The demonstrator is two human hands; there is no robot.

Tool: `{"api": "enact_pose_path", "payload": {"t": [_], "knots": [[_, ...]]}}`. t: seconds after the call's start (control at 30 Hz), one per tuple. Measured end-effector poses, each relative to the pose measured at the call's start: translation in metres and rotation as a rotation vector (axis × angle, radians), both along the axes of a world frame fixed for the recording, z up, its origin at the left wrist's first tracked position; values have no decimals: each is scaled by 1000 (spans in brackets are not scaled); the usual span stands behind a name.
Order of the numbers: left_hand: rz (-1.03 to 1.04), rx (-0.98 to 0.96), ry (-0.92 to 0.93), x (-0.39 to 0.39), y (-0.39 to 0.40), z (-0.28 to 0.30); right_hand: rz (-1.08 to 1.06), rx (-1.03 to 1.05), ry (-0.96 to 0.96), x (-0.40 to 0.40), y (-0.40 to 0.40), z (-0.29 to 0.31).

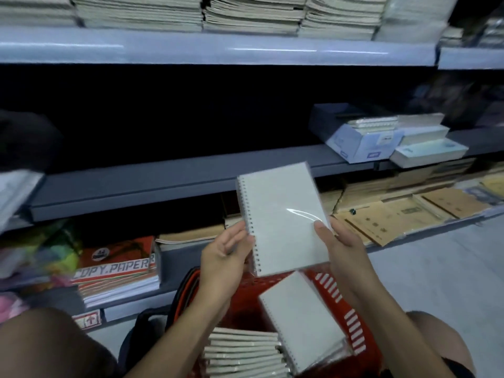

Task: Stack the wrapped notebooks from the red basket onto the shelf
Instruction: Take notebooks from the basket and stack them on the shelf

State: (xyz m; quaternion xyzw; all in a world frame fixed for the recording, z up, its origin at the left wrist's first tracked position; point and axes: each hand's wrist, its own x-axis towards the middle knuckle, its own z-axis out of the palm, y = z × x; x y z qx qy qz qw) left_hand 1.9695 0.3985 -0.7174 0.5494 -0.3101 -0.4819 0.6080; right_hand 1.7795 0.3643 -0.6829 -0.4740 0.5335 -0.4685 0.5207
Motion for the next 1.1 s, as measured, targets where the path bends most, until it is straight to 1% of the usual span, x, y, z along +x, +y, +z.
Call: {"api": "enact_pose_path", "payload": {"t": [0.1, 0.2, 0.27, 0.33, 0.47, 0.53, 0.6, 0.67, 0.73, 0.8, 0.83, 0.9, 0.97, 1.03, 1.1], "knots": [[-11, -59, 0, 16, -17, 14, -28, -6, 37, 16, -25, 4], [0, -114, 24, 24, -49, 21, -86, -36, 84, 26, -63, 1], [39, -92, 35, 25, -76, 22, -103, -79, 87, 30, -90, -1], [37, -53, 42, 26, -104, 25, -127, -80, 75, 30, -122, -1], [-72, -16, 68, 30, -161, 32, -168, -64, 91, 29, -197, -6], [-91, 7, 24, 32, -187, 35, -161, -80, 179, 30, -228, -6], [-79, 25, -1, 32, -210, 39, -105, -96, 303, 34, -256, -4], [-41, 21, -94, 35, -227, 39, -32, -93, 465, 38, -276, -3], [13, 37, -233, 38, -236, 36, 39, -161, 719, 34, -288, -4], [25, 39, -357, 41, -237, 31, 125, -241, 971, 25, -285, -3], [7, 22, -426, 41, -234, 27, 173, -269, 1020, 20, -281, -3], [-37, -9, -577, 40, -229, 23, 231, -274, 949, 14, -274, -2], [-35, -36, -709, 37, -228, 22, 225, -286, 877, 12, -276, -4], [-12, -54, -785, 35, -231, 21, 166, -327, 846, 14, -281, -8], [5, -50, -820, 34, -236, 22, 67, -369, 795, 18, -287, -13]]}}
